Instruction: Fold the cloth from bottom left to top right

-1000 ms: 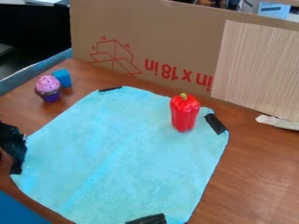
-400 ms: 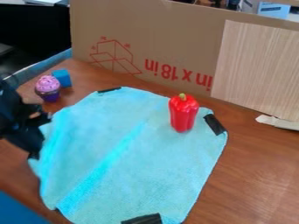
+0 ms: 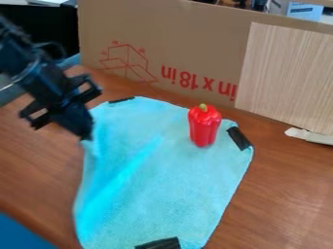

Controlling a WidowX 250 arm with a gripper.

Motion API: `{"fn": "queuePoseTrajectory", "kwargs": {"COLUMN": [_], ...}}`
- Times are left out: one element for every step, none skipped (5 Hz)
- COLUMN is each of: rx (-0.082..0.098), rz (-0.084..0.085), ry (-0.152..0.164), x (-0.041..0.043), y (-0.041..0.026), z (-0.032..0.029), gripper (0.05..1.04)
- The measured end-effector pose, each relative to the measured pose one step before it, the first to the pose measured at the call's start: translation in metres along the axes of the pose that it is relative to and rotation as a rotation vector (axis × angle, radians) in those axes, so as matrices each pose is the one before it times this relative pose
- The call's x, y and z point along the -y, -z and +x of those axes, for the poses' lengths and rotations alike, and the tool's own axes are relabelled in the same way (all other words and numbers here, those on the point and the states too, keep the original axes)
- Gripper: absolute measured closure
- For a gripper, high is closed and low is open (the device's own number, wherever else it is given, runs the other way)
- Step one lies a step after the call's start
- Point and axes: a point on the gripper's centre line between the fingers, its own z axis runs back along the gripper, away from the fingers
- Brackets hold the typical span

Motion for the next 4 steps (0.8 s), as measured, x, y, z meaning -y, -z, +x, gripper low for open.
{"fn": "queuePoseTrajectory", "kwargs": {"rx": [-0.0156, -0.0063, -0.0050, 0.0009], "rz": [-0.0619, -0.0376, -0.0336, -0.0285], "ry": [-0.0334, 0.0060, 0.0084, -0.0111], "x": [0.04210, 0.03932, 0.03094, 0.02301], "y": [0.00892, 0.01479, 0.00712, 0.00107], "z": [0.00808, 0.00190, -0.00006, 0.00031], "gripper": [1.029, 1.029, 1.029, 1.029]}}
